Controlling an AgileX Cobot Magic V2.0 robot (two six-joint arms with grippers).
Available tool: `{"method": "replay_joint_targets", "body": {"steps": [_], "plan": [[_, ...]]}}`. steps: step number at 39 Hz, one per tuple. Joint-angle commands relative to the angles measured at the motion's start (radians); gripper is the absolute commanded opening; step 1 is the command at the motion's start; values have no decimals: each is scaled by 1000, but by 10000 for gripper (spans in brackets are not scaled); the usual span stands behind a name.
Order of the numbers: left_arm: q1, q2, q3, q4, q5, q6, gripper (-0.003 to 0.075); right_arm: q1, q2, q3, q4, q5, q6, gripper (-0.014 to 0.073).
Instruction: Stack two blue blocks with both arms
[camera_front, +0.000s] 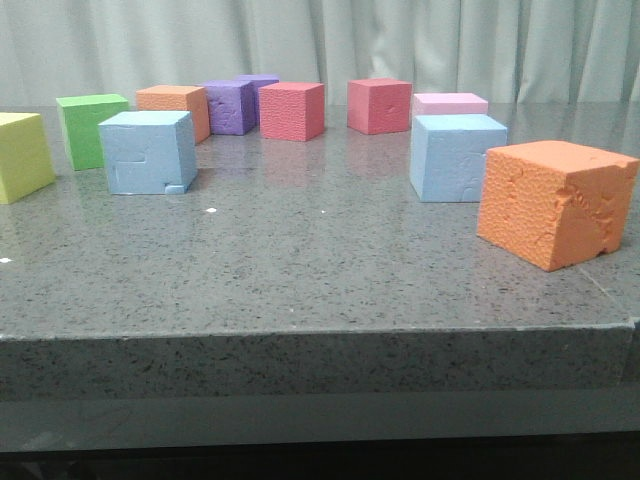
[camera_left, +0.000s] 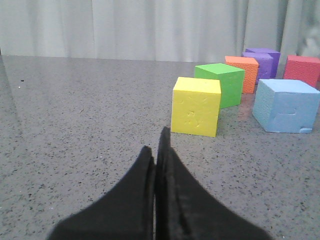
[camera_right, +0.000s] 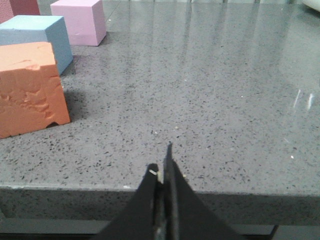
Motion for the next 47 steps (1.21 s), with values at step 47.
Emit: {"method": "replay_joint_targets", "body": {"steps": [47], "plan": [[-4,-16,4,-13,-308,1,-20,2,-10,-6,3,-379,-9,-67]]}}
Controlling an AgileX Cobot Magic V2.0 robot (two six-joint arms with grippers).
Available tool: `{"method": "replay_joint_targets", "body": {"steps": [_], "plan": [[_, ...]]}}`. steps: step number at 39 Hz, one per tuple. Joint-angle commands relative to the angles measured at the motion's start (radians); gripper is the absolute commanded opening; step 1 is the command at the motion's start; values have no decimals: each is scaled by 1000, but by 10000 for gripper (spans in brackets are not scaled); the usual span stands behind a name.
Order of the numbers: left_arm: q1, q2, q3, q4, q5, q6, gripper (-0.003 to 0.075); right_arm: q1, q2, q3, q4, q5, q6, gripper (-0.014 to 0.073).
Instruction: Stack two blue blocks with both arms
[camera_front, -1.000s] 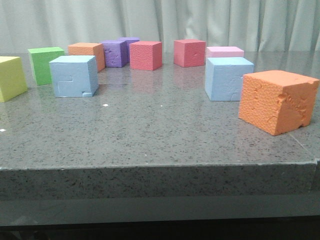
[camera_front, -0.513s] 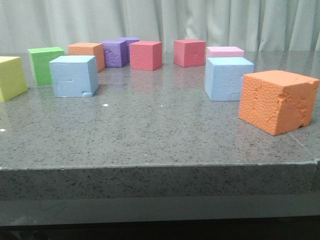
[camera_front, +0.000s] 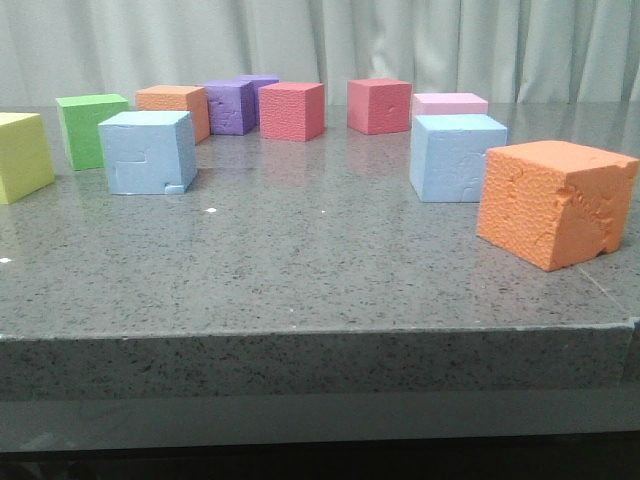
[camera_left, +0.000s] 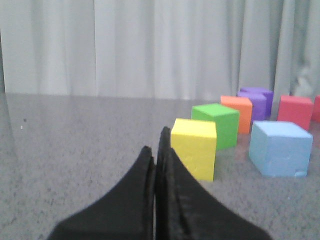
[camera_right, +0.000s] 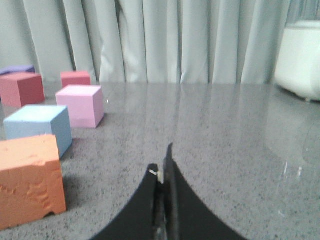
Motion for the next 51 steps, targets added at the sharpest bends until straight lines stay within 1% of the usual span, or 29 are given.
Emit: {"method": "replay_joint_targets", "body": {"steps": [1,6,11,13,16,18,19,22,25,27,30,34,38,42,51], "plan": [[-4,-16,4,-11,-165,1,-20,2,-10,-6,3,-108,-9,-67],[-4,-16,4,-2,-192,3,-20,2,-10,-6,3,-106,-9,-67],[-4,-16,4,-6,-317,0,-20,3,-10,-6,3,-131,-4,-67],[-4,-16,2,-17,-372,0,-20,5,-10,-6,5,-169,6,-67],[-4,-16,0,-49,-460,-7,-20,11,-10,-7,8,-273,54,-67],[-4,-16,-12,-73,-469,-34,-20,19,-10,-20,8,-312,73,-67],[-4,-16,-20,-86,-461,-39,-20,20,-10,-31,8,-304,78,-67],[-4,-12,-72,-89,-393,-56,-20,20,-10,-105,7,-212,78,-67],[-4,9,-142,-89,-310,-56,-20,20,-10,-207,6,-48,73,-67],[-4,40,-196,-88,-249,-56,-20,20,1,-280,-2,91,73,-67],[-4,109,-301,-62,-115,-54,-20,20,60,-417,-25,279,73,-67],[-4,237,-441,8,79,-52,-20,20,195,-556,-49,427,73,-67],[-4,370,-564,23,241,-52,-20,28,326,-656,-52,471,73,-67],[-4,469,-638,23,367,-52,-20,28,407,-701,-52,473,73,-67],[-4,571,-647,-1,374,-52,-20,28,461,-711,-51,456,73,-67]]}}
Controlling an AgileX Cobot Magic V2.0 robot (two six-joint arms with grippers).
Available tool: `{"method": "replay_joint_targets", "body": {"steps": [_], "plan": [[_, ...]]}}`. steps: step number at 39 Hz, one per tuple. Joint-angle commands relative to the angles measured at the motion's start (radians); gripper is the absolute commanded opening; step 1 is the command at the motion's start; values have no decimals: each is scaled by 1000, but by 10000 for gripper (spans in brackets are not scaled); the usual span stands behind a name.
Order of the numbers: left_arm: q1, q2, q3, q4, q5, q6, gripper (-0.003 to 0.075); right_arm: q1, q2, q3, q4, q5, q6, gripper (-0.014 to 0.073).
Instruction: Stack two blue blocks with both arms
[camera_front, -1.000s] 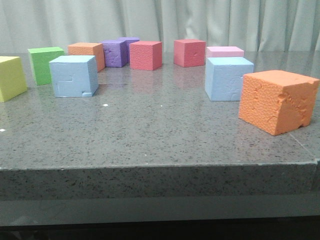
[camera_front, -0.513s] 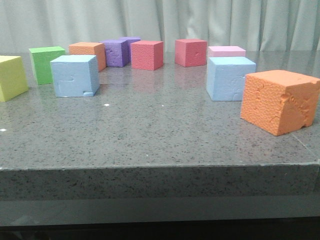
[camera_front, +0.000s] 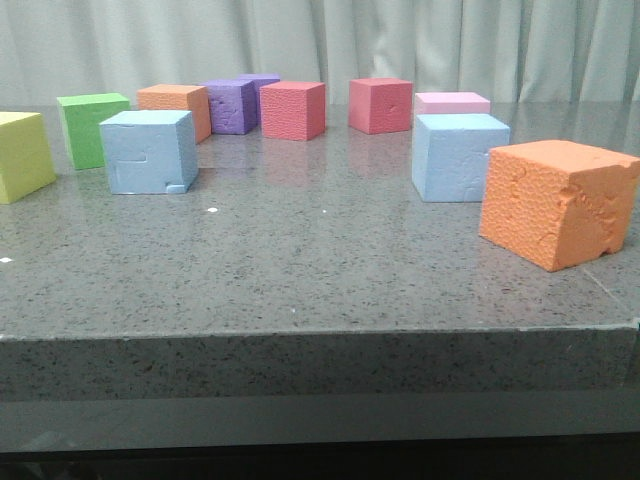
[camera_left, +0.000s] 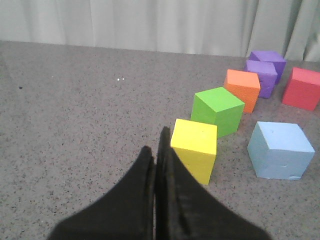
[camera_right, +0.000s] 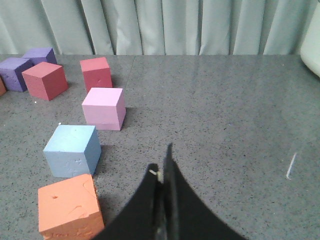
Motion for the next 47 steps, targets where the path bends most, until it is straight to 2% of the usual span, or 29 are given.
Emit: {"method": "replay_joint_targets", "body": {"steps": [1,9,13,15,16,18,20,21,22,26,28,37,47], "plan": [[-4,23,-40,-24,-72,-7,-20,2,15,-36,-14,-74,0,-67],[-4,25,-40,-26,-99,-7,-20,2,15,-36,-14,-77,0,-62],[-4,25,-40,-26,-104,-7,-18,2,15,-36,-14,-77,0,21],[-4,25,-40,-26,-104,-7,-10,2,15,-36,-14,-77,0,130],[-4,25,-40,-26,-105,-7,12,2,15,-36,-14,-77,0,218],[-4,25,-40,-25,-106,-7,118,2,15,-36,-14,-78,0,437],[-4,25,-40,-25,-109,-7,227,2,15,-36,-14,-79,0,573],[-4,25,-40,-25,-109,-7,321,2,15,-36,-14,-80,0,615],[-4,25,-40,-25,-109,-7,381,2,15,-36,-14,-81,0,661],[-4,25,-40,-25,-114,-7,636,2,19,-36,-14,-84,0,645],[-4,25,-40,-25,-118,-7,699,2,33,-36,-9,-86,0,646],[-4,25,-40,-25,-148,-7,638,63,277,-127,47,-87,0,646],[-4,25,-40,-25,-149,-7,616,315,725,-390,47,-67,22,646]]}}
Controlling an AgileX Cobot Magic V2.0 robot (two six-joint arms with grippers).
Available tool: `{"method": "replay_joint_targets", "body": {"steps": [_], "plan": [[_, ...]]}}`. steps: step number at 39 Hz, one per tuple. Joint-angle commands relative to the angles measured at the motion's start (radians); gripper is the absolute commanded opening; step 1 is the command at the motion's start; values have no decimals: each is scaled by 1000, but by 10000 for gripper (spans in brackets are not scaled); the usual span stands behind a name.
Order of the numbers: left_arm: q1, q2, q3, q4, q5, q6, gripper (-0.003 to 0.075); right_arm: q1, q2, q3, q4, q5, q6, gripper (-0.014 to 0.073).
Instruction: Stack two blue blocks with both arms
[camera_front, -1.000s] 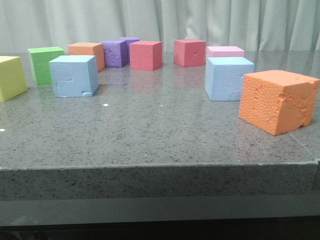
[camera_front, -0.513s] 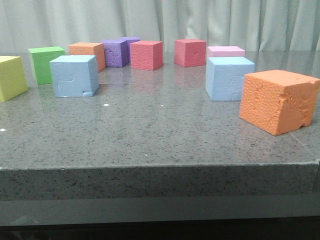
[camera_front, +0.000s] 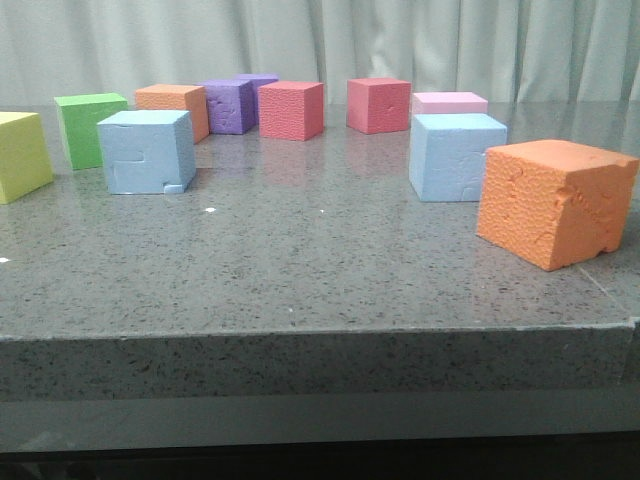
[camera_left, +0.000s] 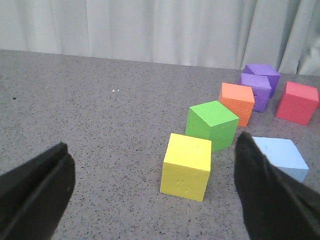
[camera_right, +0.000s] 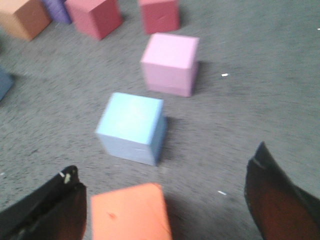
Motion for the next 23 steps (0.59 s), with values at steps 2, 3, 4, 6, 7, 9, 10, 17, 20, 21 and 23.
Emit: {"method": "replay_joint_targets", "body": {"steps": [2,3,4,6,7,9,10,17,20,21,23], "plan": [[-4,9,-36,-7,-90,-7,616,61,162,-156,7,-40,33,646],[-4,9,-36,-7,-90,-7,615,64,196,-183,5,-29,46,646],[-4,9,-36,-7,-90,-7,616,66,237,-215,3,-13,61,646],[-4,9,-36,-7,-90,-7,616,65,298,-268,0,11,91,646],[-4,9,-36,-7,-90,-7,616,65,321,-290,-4,22,103,646],[-4,9,-36,-7,-90,-7,616,65,363,-330,-11,44,138,646],[-4,9,-36,-7,-90,-7,616,65,381,-348,-13,55,154,646],[-4,9,-36,-7,-92,-7,616,65,465,-409,-68,120,289,646],[-4,9,-36,-6,-93,-7,616,66,490,-411,-73,120,295,646],[-4,9,-36,-6,-93,-7,616,67,500,-411,-73,119,295,646],[-4,9,-36,-6,-93,-7,616,67,515,-411,-71,116,295,646]]}}
